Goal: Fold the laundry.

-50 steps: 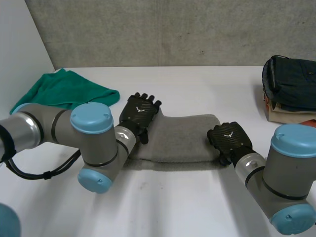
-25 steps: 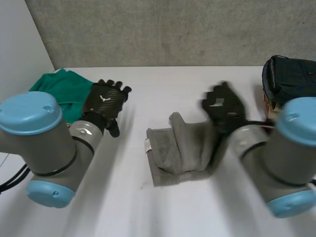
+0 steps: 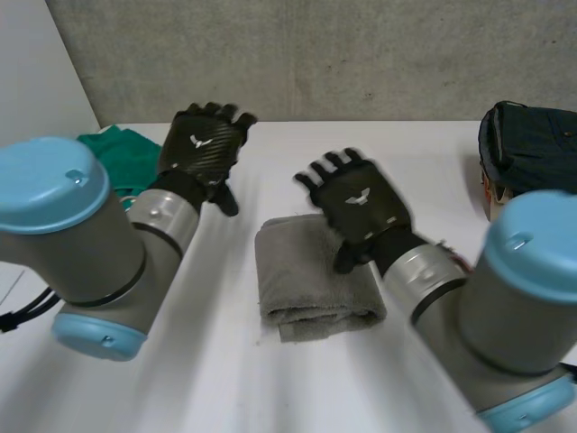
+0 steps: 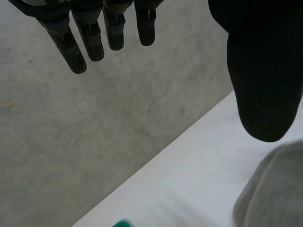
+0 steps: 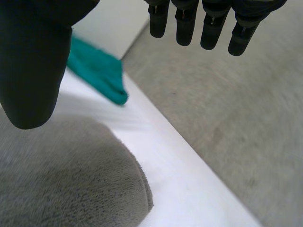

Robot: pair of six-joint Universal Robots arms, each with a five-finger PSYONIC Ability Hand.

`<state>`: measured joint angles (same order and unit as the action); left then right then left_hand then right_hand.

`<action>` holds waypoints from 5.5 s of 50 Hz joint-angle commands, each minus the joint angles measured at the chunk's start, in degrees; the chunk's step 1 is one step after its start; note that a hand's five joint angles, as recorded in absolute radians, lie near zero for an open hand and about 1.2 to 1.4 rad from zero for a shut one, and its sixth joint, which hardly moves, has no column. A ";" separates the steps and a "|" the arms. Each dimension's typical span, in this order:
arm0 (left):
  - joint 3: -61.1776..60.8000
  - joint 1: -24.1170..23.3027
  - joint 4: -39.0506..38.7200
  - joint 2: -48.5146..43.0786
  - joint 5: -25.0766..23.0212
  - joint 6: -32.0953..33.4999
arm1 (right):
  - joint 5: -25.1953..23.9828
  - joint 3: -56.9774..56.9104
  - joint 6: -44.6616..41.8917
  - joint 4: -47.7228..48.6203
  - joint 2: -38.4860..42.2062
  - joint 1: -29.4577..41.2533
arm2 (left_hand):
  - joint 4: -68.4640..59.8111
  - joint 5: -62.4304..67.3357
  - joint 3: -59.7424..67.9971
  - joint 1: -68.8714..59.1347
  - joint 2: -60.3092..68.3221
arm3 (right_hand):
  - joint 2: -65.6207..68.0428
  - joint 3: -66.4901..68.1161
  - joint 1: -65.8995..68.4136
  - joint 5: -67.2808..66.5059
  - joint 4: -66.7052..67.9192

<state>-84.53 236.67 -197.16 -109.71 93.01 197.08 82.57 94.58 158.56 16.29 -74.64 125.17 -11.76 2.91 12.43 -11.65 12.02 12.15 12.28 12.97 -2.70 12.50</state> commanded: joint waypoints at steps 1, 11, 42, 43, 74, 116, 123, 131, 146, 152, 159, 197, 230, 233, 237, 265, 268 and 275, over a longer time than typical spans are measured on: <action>7.96 -6.38 2.56 -8.13 0.24 -4.51 | -3.21 -4.93 16.34 -11.09 0.54 -9.23 | 0.88 -2.02 -1.54 0.76 -1.13 | -2.15 -2.28 -2.97 2.70 -2.50; 10.97 -9.74 13.02 -20.10 9.91 -4.86 | -6.29 -18.12 14.77 -24.28 20.22 -9.85 | 0.88 -2.02 -1.54 0.76 -1.13 | -2.15 -2.28 -2.97 2.70 -2.50; 20.45 -3.76 17.85 -7.72 -25.67 -4.86 | 4.44 9.74 -7.91 5.95 8.45 2.98 | -1.65 0.50 0.98 -1.76 1.39 | 1.80 1.68 0.98 -1.25 1.46; 20.98 -3.59 18.73 -7.72 -27.60 -5.04 | 4.26 9.83 -7.91 6.12 9.06 2.89 | -1.65 0.50 0.98 -1.76 1.39 | 1.80 1.68 0.98 -1.25 1.46; 21.42 -3.32 19.44 -7.63 -28.85 -5.57 | 4.52 -5.71 -7.91 17.29 20.15 -0.62 | -0.47 -0.67 -0.19 -0.59 0.21 | 67.85 67.72 67.03 -67.30 67.50; 18.70 -3.23 16.72 -3.59 -27.27 -9.08 | -35.02 -28.49 18.19 34.86 37.02 -59.16 | -0.80 -0.34 0.14 -0.92 0.55 | 67.85 67.72 67.03 -67.30 67.50; 18.70 -3.85 16.72 -3.50 -27.18 -9.26 | -37.49 -27.00 18.28 34.78 31.84 -59.69 | -0.80 -0.34 0.14 -0.92 0.55 | 35.11 34.98 34.29 -34.56 34.76; 18.70 -5.34 16.80 -2.88 -27.18 -9.35 | -34.85 -23.75 18.46 22.58 21.48 -60.48 | -0.80 -0.34 0.14 -0.92 0.55 | -2.15 -2.28 -2.97 2.70 -2.50; 18.96 -6.40 16.63 1.15 -27.62 -13.47 | -16.66 -25.76 8.44 -12.06 2.40 -65.05 | -0.80 -0.34 0.14 -0.92 0.55 | -2.15 -2.28 -2.97 2.70 -2.50; 19.14 -6.14 15.23 4.76 -27.53 -15.32 | -9.81 -25.51 7.46 -10.41 -4.35 -62.43 | -0.80 -0.34 0.14 -0.92 0.55 | -2.15 -2.28 -2.97 2.70 -2.50; 19.49 -5.08 14.08 8.45 -26.92 -16.64 | -10.50 -16.28 8.09 2.07 -13.07 -48.97 | -0.80 -0.34 0.14 -0.92 0.55 | -2.15 -2.28 -2.97 2.70 -2.50; 52.18 37.46 16.45 -48.67 -28.32 9.55 | -13.75 17.56 -8.44 3.66 -3.32 -22.60 | -16.91 15.77 16.24 -17.03 16.65 | -2.15 -2.28 -2.97 2.70 -2.50; 36.54 33.94 16.63 -36.28 -27.53 8.32 | -13.67 17.74 -8.09 4.01 -2.97 -23.04 | -17.29 16.14 16.62 -17.41 17.03 | -2.15 -2.28 -2.97 2.70 -2.50; 36.89 34.21 16.28 -37.24 -27.44 8.41 | -13.67 17.74 -8.09 4.01 -2.18 -23.04 | -17.96 16.82 17.30 -18.08 17.70 | -2.15 -2.28 -2.97 2.70 -2.50; 38.56 34.30 16.01 -39.44 -27.27 8.41 | -13.67 17.74 -8.09 4.01 -2.00 -22.95 | -21.32 20.18 20.66 -21.44 21.07 | -2.15 -2.28 -2.97 2.70 -2.50; 31.82 22.19 12.07 -22.26 -18.39 -2.20 | -13.58 17.65 -8.53 4.10 -0.86 -24.18 | -68.24 67.09 67.57 -68.35 67.98 | -2.15 -2.28 -2.97 2.70 -2.50; 26.80 18.58 10.74 -16.35 -18.48 -6.17 | -13.40 17.56 -8.09 4.19 -0.86 -24.97 | -68.24 67.09 67.57 -68.35 67.98 | -2.15 -2.28 -2.97 2.70 -2.50; 15.80 8.03 6.35 -4.38 -18.74 -11.81 | -12.18 17.30 -7.74 4.10 -1.74 -26.46 | -68.24 67.09 67.57 -68.35 67.98 | -2.15 -2.28 -2.97 2.70 -2.50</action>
<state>-60.76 252.71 -187.36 -122.44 74.63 189.34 69.38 112.10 150.51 20.44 -75.70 99.83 -68.58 56.10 68.23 -65.83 68.56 12.09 12.28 12.97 -2.76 12.46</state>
